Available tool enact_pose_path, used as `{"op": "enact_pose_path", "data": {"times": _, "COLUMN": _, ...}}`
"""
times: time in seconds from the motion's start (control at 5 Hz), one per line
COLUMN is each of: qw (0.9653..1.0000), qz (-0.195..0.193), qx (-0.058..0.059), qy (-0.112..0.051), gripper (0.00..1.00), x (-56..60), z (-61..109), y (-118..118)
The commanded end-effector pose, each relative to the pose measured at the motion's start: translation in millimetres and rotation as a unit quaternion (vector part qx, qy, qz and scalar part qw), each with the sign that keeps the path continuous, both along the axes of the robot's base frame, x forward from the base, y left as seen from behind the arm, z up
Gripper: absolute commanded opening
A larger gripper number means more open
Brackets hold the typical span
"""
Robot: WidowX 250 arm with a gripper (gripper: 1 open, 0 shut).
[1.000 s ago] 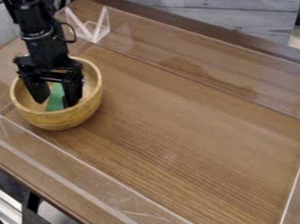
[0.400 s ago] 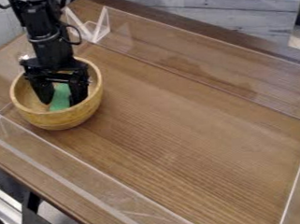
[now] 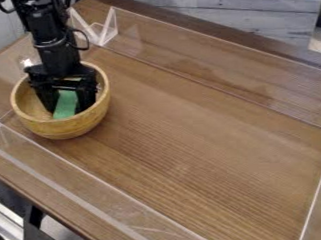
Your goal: Remove the green block from inside the brown bowl and put it on the table
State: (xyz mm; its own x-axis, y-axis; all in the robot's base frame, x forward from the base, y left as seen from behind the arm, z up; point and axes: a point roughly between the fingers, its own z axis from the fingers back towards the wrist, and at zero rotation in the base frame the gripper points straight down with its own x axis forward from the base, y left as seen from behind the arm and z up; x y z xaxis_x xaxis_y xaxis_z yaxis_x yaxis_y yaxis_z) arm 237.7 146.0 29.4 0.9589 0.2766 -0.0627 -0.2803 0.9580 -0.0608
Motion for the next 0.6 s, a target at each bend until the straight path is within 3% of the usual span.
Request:
{"op": "enact_pose_path", "data": {"times": 0.0, "qw": 0.9996, "qz": -0.002, "qx": 0.014, "qy": -0.026, "gripper": 1.00, "x": 13.9, "z": 12.0, "y": 3.9}}
{"op": "enact_pose_path", "data": {"times": 0.2, "qw": 0.9996, "qz": -0.001, "qx": 0.012, "qy": -0.025, "gripper": 0.00, "x": 14.8, "z": 10.4, "y": 3.6}}
{"op": "enact_pose_path", "data": {"times": 0.4, "qw": 0.9998, "qz": -0.002, "qx": 0.009, "qy": -0.020, "gripper": 0.00, "x": 14.4, "z": 12.8, "y": 2.3}}
